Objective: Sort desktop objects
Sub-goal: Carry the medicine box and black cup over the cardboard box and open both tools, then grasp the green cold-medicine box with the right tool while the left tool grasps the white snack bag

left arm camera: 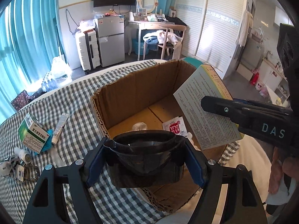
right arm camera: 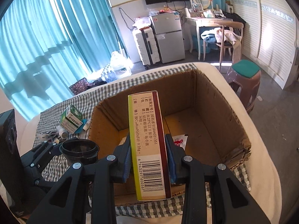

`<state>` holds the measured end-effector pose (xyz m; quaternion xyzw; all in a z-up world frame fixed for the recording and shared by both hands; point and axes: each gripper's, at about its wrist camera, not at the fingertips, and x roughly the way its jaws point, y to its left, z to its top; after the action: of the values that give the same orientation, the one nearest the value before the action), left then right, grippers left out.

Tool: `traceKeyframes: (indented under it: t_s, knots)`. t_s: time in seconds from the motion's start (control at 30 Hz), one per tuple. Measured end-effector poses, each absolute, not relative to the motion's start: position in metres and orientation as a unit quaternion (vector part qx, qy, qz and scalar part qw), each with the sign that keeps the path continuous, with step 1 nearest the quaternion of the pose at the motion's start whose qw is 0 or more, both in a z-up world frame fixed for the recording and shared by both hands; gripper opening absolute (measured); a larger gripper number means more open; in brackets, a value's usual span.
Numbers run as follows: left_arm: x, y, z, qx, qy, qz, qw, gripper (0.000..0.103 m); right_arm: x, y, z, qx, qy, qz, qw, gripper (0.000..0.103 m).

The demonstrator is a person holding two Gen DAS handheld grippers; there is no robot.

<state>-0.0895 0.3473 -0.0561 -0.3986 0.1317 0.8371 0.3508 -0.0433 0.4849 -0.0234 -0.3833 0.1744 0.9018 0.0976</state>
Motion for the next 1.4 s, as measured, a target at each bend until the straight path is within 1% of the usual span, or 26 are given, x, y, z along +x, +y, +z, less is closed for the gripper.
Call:
traceKeyframes:
  t_s: [0.07, 0.1, 0.13, 0.17, 0.2, 0.4, 0.53, 0.63, 0.77, 0.93, 1.03, 1.07, 1.17, 1.23, 1.27, 1.4]
  knots:
    - [-0.090, 0.351, -0.062, -0.404, 0.138, 0.834, 0.349, 0.089, -0.045, 0.487, -0.031, -0.384, 0.184, 0.899, 0.102, 0.035]
    - [-0.090, 0.351, -0.065, -0.406, 0.141, 0.834, 0.346, 0.092, -0.044, 0.488, -0.032, -0.381, 0.187, 0.899, 0.108, 0.039]
    - [-0.089, 0.351, -0.066, -0.408, 0.144, 0.832, 0.347, 0.096, -0.042, 0.487, -0.031, -0.373, 0.188, 0.901, 0.115, 0.045]
    - [-0.087, 0.351, -0.066, -0.407, 0.147, 0.831, 0.349, 0.097, -0.040, 0.486, -0.028, -0.364, 0.185, 0.905, 0.123, 0.065]
    - [-0.084, 0.351, -0.067, -0.406, 0.149, 0.831, 0.350, 0.097, -0.038, 0.485, -0.025, -0.354, 0.182, 0.908, 0.128, 0.073]
    - [-0.077, 0.329, -0.057, -0.399, 0.146, 0.840, 0.339, 0.099, -0.032, 0.472, -0.012, -0.332, 0.182, 0.918, 0.115, 0.073]
    - [-0.077, 0.287, -0.050, -0.400, 0.123, 0.854, 0.307, 0.102, -0.028, 0.449, -0.006, -0.329, 0.182, 0.921, 0.100, 0.073]
    - [-0.078, 0.248, -0.046, -0.407, 0.107, 0.868, 0.264, 0.103, -0.024, 0.426, -0.002, -0.325, 0.176, 0.926, 0.082, 0.073]
    - [-0.069, 0.184, -0.041, -0.392, 0.090, 0.898, 0.177, 0.103, -0.017, 0.382, 0.003, -0.309, 0.158, 0.937, 0.041, 0.073]
    - [-0.064, 0.114, -0.046, -0.405, 0.057, 0.905, 0.115, 0.103, -0.019, 0.322, 0.004, -0.316, 0.120, 0.941, -0.011, 0.073]
    - [-0.064, 0.078, -0.050, -0.416, 0.032, 0.905, 0.084, 0.103, -0.022, 0.295, 0.001, -0.323, 0.110, 0.939, -0.035, 0.073]
    - [-0.065, 0.067, -0.051, -0.421, 0.026, 0.904, 0.072, 0.103, -0.023, 0.287, 0.000, -0.325, 0.107, 0.939, -0.044, 0.074]
    - [-0.071, 0.036, -0.057, -0.428, 0.005, 0.902, 0.047, 0.103, -0.028, 0.260, -0.004, -0.329, 0.087, 0.939, -0.056, 0.083]
    - [-0.073, 0.022, -0.060, -0.431, -0.010, 0.902, 0.036, 0.103, -0.032, 0.246, -0.007, -0.327, 0.072, 0.940, -0.065, 0.085]
    - [-0.077, 0.015, -0.062, -0.433, -0.018, 0.901, 0.031, 0.103, -0.034, 0.240, -0.008, -0.327, 0.067, 0.940, -0.068, 0.087]
    - [-0.091, -0.002, -0.073, -0.447, -0.036, 0.894, 0.010, 0.103, -0.053, 0.223, -0.013, -0.332, 0.058, 0.938, -0.085, 0.088]
